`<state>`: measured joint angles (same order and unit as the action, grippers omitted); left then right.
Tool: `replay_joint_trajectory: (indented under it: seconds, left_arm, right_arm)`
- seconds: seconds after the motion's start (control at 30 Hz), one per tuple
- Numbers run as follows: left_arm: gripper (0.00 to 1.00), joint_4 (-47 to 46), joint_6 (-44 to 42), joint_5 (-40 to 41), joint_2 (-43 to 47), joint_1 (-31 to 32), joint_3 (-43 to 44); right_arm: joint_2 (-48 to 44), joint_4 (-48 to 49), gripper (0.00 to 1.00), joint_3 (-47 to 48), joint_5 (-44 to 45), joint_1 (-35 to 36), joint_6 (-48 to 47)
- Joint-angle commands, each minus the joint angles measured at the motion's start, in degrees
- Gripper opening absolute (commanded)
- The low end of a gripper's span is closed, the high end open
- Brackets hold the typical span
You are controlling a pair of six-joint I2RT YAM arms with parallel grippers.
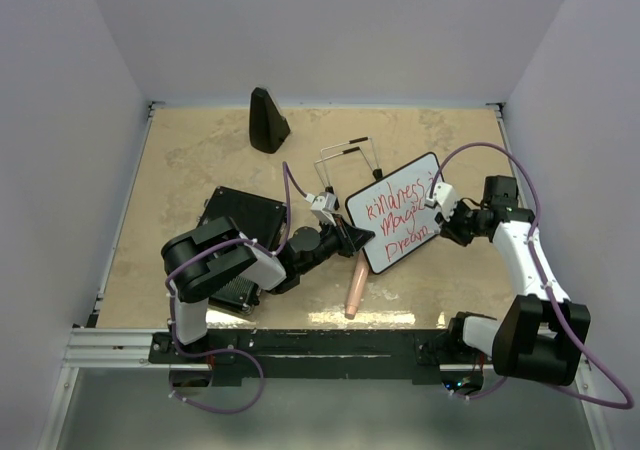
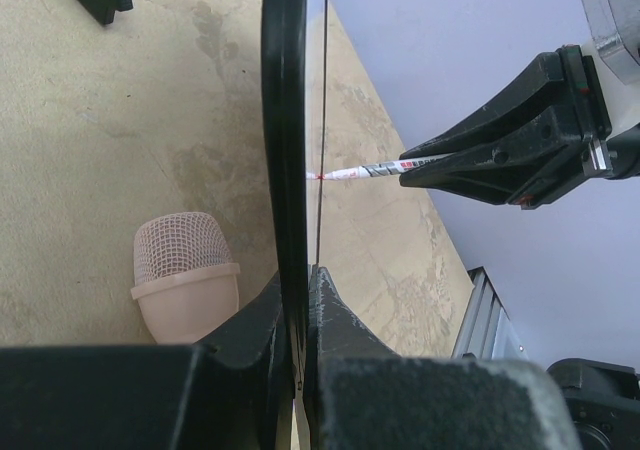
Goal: Write a sentence on the whiteboard
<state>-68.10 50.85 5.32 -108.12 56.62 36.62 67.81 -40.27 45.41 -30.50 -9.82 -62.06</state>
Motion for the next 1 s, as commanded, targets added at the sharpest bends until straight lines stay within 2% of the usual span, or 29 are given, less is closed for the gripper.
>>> replay_joint_trajectory:
  seconds: [0.0,0.17,0.57,0.83,0.97]
  left_arm:
    - [0.00,-5.38,-1.28,-1.10,1.24,0.16,-0.32]
    - [0.00,-5.47,-1.28,-1.10,1.15,0.16,-0.50]
    - [0.00,-4.85,-1.37,-0.84,0.89,0.16,0.20]
    - [0.00,-4.42,-1.37,-1.01,0.80,0.16,0.73]
    - [0.00,-4.33,-1.37,-1.10,0.63,0.16,1.08]
  right_arm:
    - [-0.49,-0.68,0.00,0.82,-0.08,-0.02,-0.26]
    - [-3.82,-5.15,0.00,3.89,-4.11,-0.11,-0.78]
    - [-4.97,-18.43,0.00,3.90,-13.00,1.29,-15.27]
    - [-5.93,-15.28,0.00,1.44,-13.36,11.03,-12.39]
    - [-5.76,-12.99,0.00,1.17,-13.01,13.42,-10.63]
